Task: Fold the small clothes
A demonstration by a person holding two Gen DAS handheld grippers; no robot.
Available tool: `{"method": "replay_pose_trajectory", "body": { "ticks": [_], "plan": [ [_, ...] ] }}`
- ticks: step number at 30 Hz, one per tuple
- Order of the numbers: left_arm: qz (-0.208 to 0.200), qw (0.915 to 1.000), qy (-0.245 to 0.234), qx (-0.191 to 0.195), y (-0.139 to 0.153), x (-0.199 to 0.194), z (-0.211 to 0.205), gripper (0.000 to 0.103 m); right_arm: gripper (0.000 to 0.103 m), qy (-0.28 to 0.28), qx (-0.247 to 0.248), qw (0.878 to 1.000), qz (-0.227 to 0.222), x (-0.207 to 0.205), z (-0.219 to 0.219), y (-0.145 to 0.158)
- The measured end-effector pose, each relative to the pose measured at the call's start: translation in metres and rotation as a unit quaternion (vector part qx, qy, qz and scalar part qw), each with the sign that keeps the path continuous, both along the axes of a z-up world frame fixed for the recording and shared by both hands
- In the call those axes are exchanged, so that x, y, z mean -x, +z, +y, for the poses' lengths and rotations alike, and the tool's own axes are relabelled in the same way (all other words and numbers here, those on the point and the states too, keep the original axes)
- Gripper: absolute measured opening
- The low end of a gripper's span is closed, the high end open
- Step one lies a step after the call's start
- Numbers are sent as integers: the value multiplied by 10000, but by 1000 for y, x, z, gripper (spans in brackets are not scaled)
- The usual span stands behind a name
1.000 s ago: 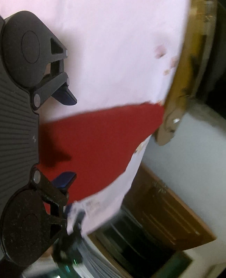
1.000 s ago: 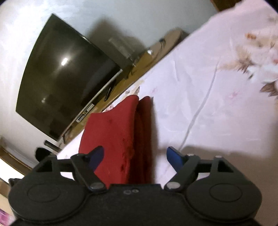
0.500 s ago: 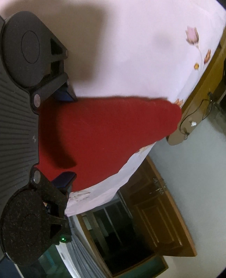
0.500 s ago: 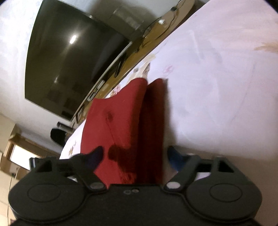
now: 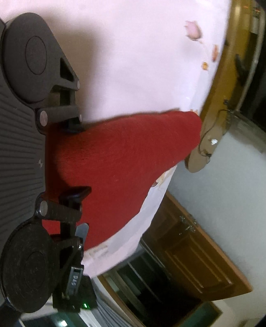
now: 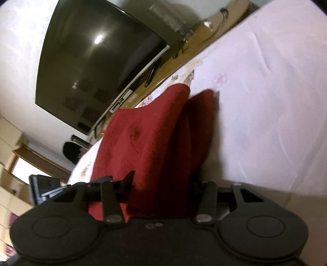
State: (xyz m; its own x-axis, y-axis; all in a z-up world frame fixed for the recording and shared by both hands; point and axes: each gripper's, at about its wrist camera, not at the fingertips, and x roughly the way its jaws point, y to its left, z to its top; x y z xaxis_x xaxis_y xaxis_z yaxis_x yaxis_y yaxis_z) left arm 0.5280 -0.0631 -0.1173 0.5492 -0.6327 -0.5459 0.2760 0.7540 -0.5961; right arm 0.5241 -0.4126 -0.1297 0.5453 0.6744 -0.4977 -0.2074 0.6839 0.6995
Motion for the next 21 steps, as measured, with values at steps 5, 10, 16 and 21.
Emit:
{"method": "replay_pose_trajectory", "body": {
  "ticks": [5,10,16,21],
  "plan": [
    [-375,9975,-44,-602,26,7,-16,42,35,-64,430,9986,-290,10,8,18],
    [-603,9964,-124,-586,51,15,-10,42,34,-155,478,9974,-523,26,14,45],
    [-893,9938,-274,-599,84,33,8,42,34,-280,604,9947,-777,53,29,80],
    [-1138,9912,-308,-600,110,54,35,42,34,-327,676,9928,-938,72,54,102]
  ]
}}
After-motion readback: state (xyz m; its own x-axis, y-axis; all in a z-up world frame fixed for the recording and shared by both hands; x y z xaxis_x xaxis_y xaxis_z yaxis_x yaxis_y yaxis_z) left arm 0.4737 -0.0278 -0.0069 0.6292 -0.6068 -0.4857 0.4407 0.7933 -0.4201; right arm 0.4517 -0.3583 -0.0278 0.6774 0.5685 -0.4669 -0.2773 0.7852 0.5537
